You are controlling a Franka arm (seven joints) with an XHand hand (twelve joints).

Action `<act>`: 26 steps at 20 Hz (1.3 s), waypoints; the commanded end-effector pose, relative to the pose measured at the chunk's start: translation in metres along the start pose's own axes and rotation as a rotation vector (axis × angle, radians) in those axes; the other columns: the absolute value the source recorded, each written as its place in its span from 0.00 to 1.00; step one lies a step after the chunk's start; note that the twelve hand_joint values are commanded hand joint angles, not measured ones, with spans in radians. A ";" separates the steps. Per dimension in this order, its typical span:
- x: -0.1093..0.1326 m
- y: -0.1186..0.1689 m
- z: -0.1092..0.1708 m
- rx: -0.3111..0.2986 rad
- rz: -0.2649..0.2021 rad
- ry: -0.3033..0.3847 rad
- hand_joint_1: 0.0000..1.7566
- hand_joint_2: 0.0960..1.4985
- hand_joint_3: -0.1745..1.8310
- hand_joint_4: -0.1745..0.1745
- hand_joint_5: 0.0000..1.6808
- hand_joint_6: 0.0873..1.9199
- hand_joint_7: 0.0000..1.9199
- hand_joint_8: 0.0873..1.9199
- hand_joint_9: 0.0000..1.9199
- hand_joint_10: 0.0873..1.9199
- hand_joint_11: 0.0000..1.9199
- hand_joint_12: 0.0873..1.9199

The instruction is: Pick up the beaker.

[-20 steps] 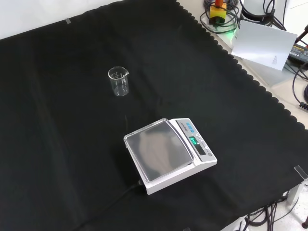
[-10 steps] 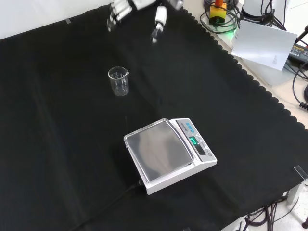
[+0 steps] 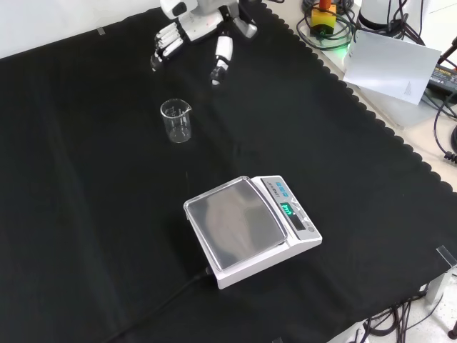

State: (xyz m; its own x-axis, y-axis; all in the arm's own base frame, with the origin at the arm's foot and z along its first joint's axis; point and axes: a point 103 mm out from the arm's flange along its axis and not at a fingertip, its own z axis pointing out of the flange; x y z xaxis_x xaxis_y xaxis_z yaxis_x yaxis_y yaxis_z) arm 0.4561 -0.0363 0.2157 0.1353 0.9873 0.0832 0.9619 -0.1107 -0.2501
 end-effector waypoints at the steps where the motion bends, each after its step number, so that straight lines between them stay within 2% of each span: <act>1: -0.008 0.062 0.043 0.022 0.007 0.015 0.23 0.45 0.21 0.50 0.08 0.00 0.00 0.29 0.05 0.39 0.00 0.63; 9: -0.015 0.091 0.062 0.047 0.022 0.023 0.23 0.45 0.21 0.50 0.08 0.00 0.00 0.29 0.05 0.39 0.00 0.62; 12: -0.028 0.087 0.062 0.032 0.022 0.031 0.23 0.45 0.21 0.50 0.08 0.00 0.00 0.29 0.05 0.39 0.00 0.62; 16: -0.031 0.097 0.071 0.083 0.041 0.038 0.23 0.45 0.21 0.50 0.08 0.00 0.00 0.29 0.05 0.39 0.00 0.62; 19: -0.030 0.107 0.083 0.113 0.043 0.051 0.23 0.45 0.21 0.50 0.08 0.00 0.00 0.29 0.05 0.40 0.00 0.62; 26: -0.021 0.111 0.095 0.105 0.039 0.039 0.23 0.45 0.20 0.50 0.08 0.00 0.00 0.29 0.05 0.40 0.00 0.62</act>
State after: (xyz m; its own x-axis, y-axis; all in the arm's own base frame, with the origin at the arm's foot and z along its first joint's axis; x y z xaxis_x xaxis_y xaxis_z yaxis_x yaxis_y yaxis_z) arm 0.5284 -0.0617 0.1155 0.1736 0.9794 0.1032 0.9336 -0.1304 -0.3338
